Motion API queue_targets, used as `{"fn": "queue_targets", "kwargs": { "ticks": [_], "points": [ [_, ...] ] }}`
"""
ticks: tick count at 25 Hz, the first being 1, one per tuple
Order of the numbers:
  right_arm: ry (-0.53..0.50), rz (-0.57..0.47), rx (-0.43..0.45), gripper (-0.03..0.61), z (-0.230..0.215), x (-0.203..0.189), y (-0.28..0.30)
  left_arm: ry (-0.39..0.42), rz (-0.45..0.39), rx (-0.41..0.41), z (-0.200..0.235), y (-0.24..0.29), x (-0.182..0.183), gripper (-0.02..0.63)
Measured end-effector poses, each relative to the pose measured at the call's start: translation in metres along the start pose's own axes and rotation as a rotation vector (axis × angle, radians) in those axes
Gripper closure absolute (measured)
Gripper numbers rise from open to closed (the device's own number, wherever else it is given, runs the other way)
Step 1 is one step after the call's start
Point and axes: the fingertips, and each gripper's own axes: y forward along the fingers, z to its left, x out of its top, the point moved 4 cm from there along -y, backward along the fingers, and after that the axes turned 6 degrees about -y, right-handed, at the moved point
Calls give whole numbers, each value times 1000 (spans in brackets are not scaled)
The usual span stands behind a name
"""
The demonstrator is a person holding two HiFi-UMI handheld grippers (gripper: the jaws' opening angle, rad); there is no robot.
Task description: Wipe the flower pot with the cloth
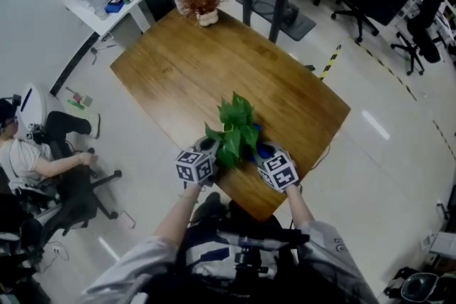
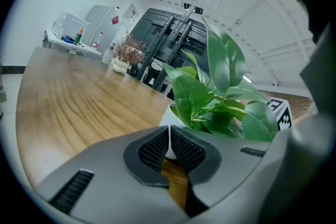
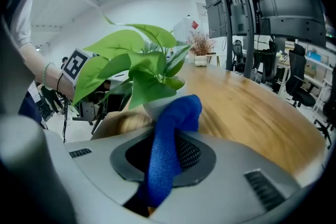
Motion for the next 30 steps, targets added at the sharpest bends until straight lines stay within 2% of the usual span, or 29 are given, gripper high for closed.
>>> {"fn": "queue_targets", "kwargs": {
  "ticks": [10, 13, 17, 22, 26, 30],
  "points": [
    [28, 17, 62, 512, 29, -3, 11, 34, 32, 14, 26, 18, 18, 601],
    [57, 3, 39, 512, 23, -6, 7, 23, 32, 38, 34, 12, 17, 601],
    [79, -6, -32, 512, -7, -10, -7, -5, 12, 59, 30, -13, 6, 601],
    [13, -47, -62, 512, -45, 7, -11, -31, 17, 15, 3, -27, -17, 601],
    [-84, -78, 10, 512, -41, 29, -3, -98, -26, -5, -9, -19, -20, 601],
    [-107, -57, 51, 512, -28, 28, 5, -65, -8, -15, -12, -7, -18, 601]
  ]
}}
